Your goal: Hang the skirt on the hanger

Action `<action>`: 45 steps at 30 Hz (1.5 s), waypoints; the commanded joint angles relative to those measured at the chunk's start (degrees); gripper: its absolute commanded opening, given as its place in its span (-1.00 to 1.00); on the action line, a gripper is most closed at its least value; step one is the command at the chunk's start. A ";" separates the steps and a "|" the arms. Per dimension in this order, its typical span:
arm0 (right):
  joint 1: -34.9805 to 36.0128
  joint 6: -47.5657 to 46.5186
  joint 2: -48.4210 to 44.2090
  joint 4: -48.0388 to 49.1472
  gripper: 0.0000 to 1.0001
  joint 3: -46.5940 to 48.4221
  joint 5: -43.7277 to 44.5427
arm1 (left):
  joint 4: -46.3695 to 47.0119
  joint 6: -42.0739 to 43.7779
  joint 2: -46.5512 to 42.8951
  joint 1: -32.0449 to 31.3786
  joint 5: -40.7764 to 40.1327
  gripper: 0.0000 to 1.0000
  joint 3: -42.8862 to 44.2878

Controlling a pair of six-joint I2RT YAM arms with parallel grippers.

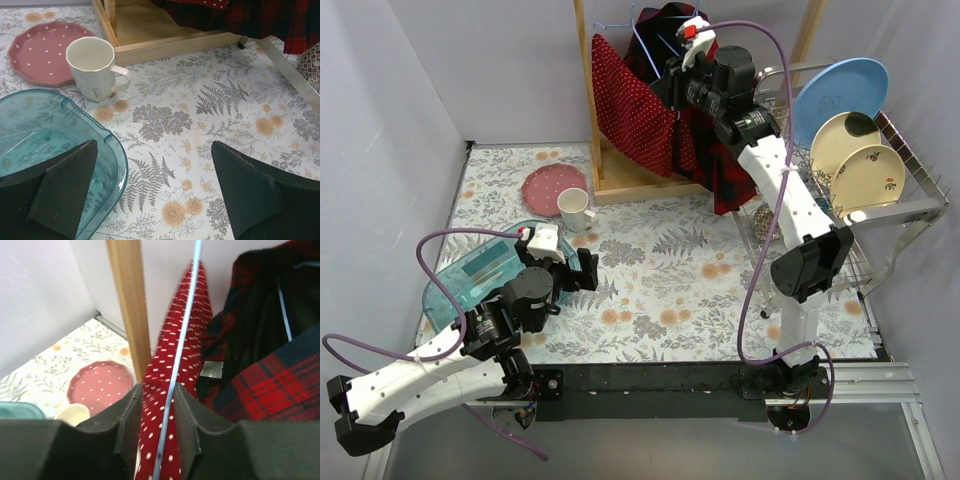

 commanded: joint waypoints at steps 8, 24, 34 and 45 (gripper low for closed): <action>0.15 -7.37 -18.84 -4.67 0.45 -8.54 -3.86 | 0.35 -1.43 2.65 0.31 3.89 0.96 5.58; -1.60 -19.26 -54.00 -16.71 0.97 -35.81 3.17 | 4.22 -3.09 14.26 26.66 23.65 0.96 20.52; -4.24 -14.33 -60.16 -21.37 0.97 -33.17 12.04 | -1.48 -2.49 7.32 29.58 21.04 0.96 25.36; -4.77 -15.38 -60.17 -21.81 0.96 -30.71 14.86 | -4.31 -1.60 4.77 29.58 22.79 0.96 26.33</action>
